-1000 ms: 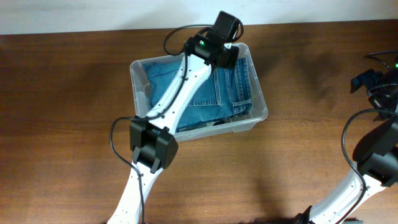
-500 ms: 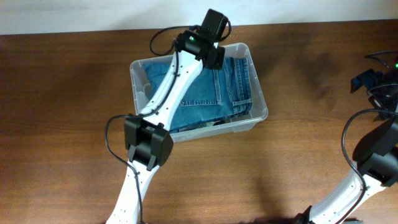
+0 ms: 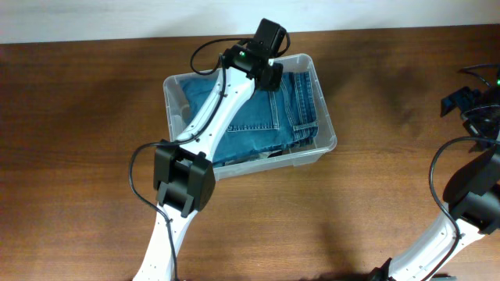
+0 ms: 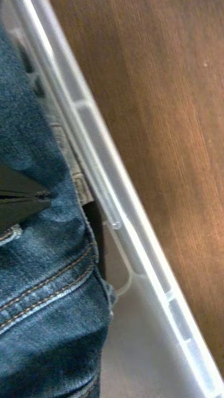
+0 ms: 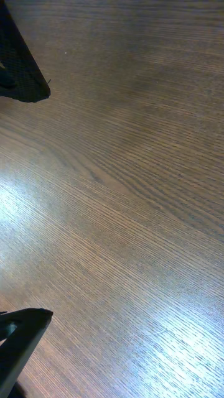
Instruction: Pack container
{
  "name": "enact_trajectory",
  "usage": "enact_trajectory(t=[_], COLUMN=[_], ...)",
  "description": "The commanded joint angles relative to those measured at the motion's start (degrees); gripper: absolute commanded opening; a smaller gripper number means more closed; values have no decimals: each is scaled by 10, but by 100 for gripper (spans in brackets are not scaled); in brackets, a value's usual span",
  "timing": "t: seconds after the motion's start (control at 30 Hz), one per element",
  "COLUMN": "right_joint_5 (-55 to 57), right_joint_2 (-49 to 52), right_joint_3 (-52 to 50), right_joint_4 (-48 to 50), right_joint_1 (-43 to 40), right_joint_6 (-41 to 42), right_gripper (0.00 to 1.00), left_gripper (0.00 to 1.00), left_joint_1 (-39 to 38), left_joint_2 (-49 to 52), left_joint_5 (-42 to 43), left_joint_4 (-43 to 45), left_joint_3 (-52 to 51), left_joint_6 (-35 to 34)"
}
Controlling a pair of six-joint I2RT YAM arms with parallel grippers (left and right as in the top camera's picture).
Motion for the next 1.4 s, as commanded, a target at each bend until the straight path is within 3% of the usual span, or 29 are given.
enact_trajectory(t=[0.0,0.13,0.3,0.67,0.97,1.1,1.17,1.2,1.23,1.37], right_joint_5=[9,9,9,9,9,9,9,9,9,9], right_joint_2=[-11,-11,-11,-11,-11,-11,-11,-11,-11,-11], right_joint_3=[-2,-2,-2,-2,-2,-2,-2,-2,-2,-2], right_joint_4=[0,0,0,0,0,0,0,0,0,0], right_joint_1=[-1,-1,-1,-1,-1,-1,-1,-1,-1,-1], right_joint_6=[5,5,5,5,5,5,5,5,5,5], right_gripper=[98,98,98,98,98,98,98,98,98,98], left_gripper=[1,1,1,1,2,14,25,41,76,98], left_joint_1=[0,-1,-1,-1,-3,9,16,23,30,56], left_joint_2=[-50,-101,-104,-101,-116,-156,-184,-211,-235,-272], left_joint_5=[10,14,77,111,116,80,47,20,-1,-23], left_joint_4=[-37,-84,-146,-45,-31,-50,-61,-73,-90,-144], left_joint_3=[13,14,8,-175,-169,-136,-132,-132,-132,-132], left_joint_6=[12,11,11,-4,21,33,33,33,33,28])
